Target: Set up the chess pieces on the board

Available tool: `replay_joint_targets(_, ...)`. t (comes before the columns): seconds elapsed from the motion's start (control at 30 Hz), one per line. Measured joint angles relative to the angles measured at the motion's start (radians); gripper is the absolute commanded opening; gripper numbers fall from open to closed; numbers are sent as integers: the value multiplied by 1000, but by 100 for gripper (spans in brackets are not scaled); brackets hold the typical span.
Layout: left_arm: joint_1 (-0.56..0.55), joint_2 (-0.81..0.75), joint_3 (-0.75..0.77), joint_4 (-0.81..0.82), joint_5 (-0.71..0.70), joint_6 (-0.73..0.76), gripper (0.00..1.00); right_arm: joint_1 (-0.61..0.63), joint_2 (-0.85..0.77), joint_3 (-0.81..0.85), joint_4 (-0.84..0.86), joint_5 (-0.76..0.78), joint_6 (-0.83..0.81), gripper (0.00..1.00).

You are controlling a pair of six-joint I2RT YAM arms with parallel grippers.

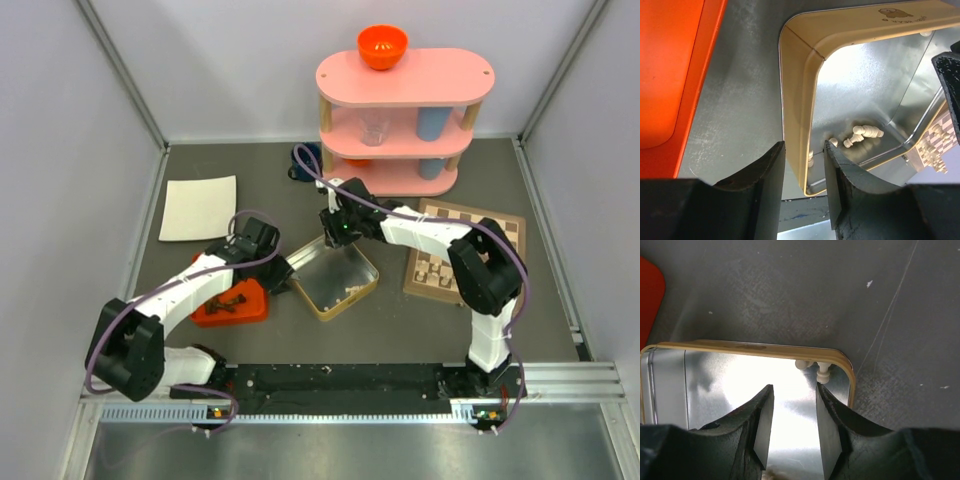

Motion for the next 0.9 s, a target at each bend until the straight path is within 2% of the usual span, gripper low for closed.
replay_joint_targets(0.53, 19, -179, -23, 5, -26, 65, 42, 37, 76, 12, 65, 75, 2, 37)
replay_joint_targets(0.9, 21, -225, -83, 55, -14, 108, 42, 62, 77, 3, 144, 127, 4, 32)
